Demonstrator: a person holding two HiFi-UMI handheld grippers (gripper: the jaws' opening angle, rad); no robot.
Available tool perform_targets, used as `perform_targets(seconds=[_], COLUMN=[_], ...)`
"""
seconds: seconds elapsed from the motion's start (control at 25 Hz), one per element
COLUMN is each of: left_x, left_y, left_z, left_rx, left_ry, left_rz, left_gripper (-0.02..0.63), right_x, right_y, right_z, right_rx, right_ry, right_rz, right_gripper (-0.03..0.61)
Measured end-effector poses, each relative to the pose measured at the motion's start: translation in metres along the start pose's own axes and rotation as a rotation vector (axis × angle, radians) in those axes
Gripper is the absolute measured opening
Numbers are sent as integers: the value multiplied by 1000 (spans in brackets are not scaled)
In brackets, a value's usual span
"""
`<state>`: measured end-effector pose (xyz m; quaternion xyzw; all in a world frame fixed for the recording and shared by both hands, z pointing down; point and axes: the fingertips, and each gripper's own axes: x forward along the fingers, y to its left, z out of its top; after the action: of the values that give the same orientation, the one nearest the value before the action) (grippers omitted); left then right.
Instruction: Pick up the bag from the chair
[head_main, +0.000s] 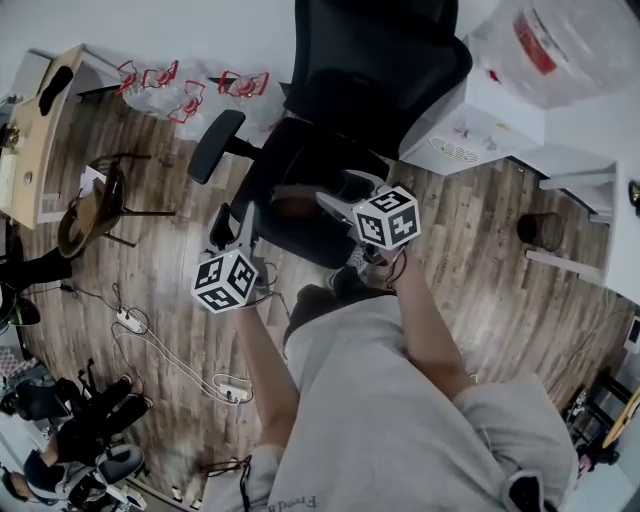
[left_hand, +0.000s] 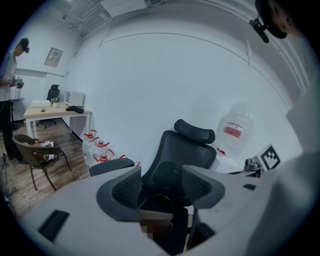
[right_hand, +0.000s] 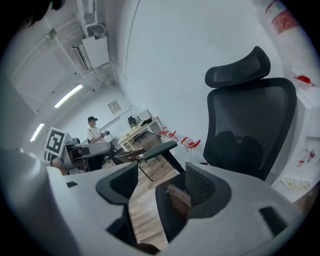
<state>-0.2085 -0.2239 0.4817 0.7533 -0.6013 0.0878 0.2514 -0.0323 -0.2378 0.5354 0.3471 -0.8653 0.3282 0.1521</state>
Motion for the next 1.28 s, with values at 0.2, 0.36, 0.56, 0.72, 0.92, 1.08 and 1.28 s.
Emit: perform_targets(seconds=[0.2,0.36,0.56,0.72,0.92,1.08,1.28], left_x=[15,31,57,81,104,116,137], left_y=[2,2,1,11,26,47,68], left_z=[7,4,-12,-23,-76,-124,-171], left_rx=[14,23,43,46,32,19,43], left_ry=[18,44,126,176,291,376,425], left_rz=[-11,-38,-96,-148,-207,-245,-275], left_gripper=[245,245,245,245,245,245,245], right_x=[0,0,2,22,47,76,103], right_y=[0,-4,-25,-32,-40,-52,-72], right_z=[1,-9,-17,-31,-71,-104,-147], right_rx=[14,40,125,165,223,263,258], right_ry=[-9,-22,-48,-41,-19,7,68], right_rz=[-2,15,-42,-100,-124,-162,-188], right_gripper=[301,296,296,295,295,287,287])
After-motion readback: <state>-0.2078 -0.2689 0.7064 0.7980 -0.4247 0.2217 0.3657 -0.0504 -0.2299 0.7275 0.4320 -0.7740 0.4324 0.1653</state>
